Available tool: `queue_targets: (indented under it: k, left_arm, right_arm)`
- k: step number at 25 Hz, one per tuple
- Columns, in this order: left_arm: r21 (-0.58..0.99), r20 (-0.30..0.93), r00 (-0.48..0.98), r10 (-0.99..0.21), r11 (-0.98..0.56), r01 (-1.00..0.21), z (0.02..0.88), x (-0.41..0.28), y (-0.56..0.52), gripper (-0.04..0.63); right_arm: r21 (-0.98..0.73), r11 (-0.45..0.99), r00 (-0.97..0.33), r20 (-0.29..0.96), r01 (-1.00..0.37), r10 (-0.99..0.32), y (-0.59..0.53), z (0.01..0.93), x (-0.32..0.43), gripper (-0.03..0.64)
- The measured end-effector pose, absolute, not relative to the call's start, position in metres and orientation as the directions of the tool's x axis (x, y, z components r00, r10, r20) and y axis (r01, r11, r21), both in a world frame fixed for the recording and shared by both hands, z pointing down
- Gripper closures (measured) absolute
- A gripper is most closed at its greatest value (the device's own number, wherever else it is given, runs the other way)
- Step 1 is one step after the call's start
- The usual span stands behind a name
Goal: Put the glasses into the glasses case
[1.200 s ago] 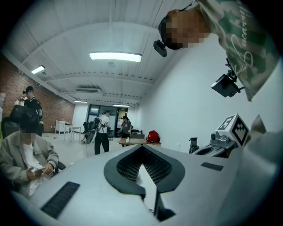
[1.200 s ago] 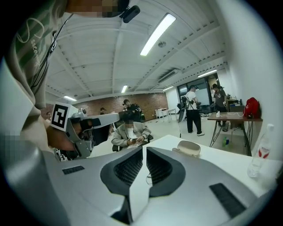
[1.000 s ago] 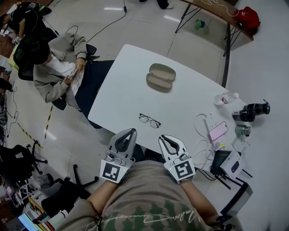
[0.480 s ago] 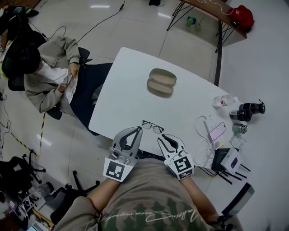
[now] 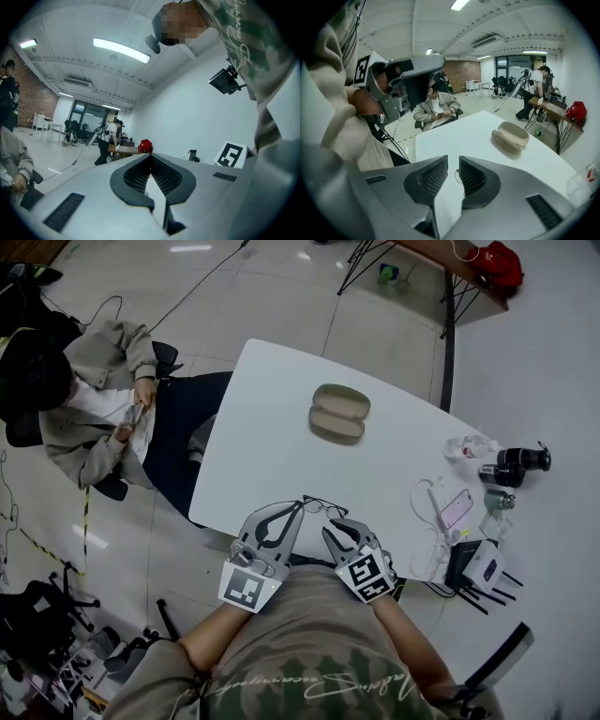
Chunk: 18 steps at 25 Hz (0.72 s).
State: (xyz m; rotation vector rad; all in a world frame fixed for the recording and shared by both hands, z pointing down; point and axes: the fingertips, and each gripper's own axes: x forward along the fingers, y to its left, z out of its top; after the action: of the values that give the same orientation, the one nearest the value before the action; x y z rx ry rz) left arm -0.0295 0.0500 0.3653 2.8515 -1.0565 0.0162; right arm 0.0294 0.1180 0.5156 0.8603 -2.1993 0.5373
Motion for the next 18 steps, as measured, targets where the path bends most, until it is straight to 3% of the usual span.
queue_targets:
  k: [10,18]
  left_arm:
    - [0.116,0.043,0.789,-0.613,-0.781,-0.613,0.381,-0.031,0.045,0.589]
    - [0.116,0.029,0.772,-0.635,-0.765,-0.634,0.392,-0.033,0.033,0.589]
  right_arm:
    - [0.046,0.783,-0.370,0.863,-0.620,-0.343,0.112,0.554,0.030,0.548]
    - [-0.012,0.813,-0.342,0.911,-0.582,-0.231,0.110,0.592,0.029,0.548]
